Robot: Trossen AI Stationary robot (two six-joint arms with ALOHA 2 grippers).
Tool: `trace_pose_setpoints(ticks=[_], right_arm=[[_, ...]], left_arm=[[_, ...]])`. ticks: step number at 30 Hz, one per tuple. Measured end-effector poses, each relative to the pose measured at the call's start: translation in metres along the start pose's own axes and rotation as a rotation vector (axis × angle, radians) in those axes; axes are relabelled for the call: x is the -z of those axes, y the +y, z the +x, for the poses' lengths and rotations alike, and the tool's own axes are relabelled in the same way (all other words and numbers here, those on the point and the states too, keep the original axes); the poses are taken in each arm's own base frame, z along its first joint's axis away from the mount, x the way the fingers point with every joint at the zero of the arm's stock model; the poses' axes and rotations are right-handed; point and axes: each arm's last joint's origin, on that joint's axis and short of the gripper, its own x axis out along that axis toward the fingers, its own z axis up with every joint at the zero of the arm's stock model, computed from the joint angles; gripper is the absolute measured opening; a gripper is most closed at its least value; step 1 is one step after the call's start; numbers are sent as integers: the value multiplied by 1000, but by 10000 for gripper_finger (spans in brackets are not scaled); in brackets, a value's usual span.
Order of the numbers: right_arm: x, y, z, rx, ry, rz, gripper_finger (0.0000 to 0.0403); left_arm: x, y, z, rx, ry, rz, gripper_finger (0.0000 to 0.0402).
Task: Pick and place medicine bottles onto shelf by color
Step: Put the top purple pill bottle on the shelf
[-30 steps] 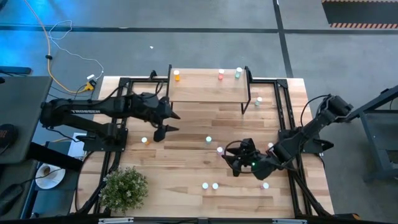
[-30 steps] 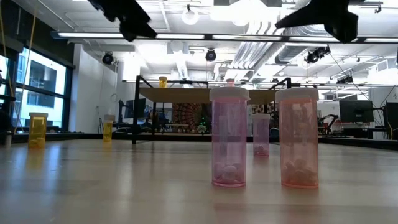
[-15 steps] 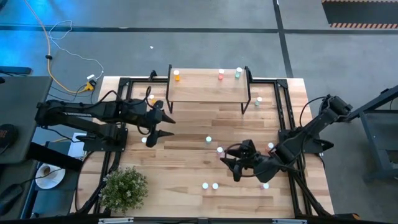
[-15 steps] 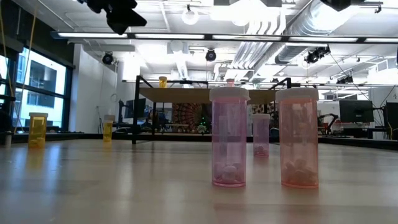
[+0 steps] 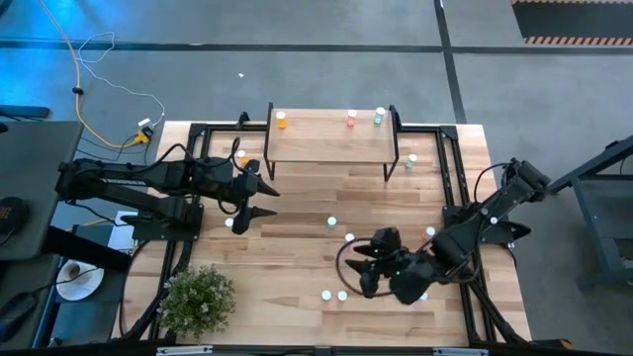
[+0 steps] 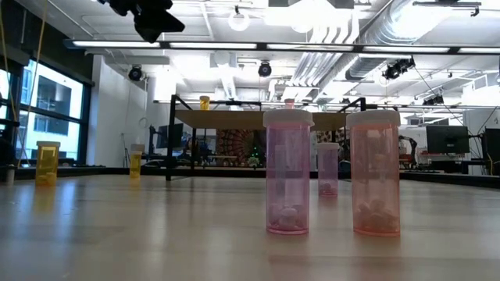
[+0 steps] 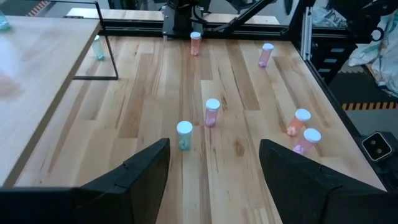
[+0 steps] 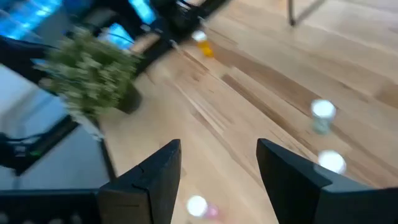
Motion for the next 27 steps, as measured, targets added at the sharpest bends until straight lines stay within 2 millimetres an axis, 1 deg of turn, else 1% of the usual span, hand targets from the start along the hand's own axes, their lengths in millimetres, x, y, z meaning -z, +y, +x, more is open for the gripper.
trace_pose_setpoints(ticks=[5,11,17,23,27], right_arm=[[21,-4,19,151,52,4,201],[48,-15,46,285,67,12,201],[70,-20,64,361,67,9,201],[96,-22,76,402,-15,-49,201],[113,-26,90,438,-56,-73,201]], left_arm=[[0,0,0,0,0,0,236],[0,0,0,0,0,0,236],[0,0,0,0,0,0,236],[0,0,0,0,1,16,236],[0,0,0,0,1,38,236]])
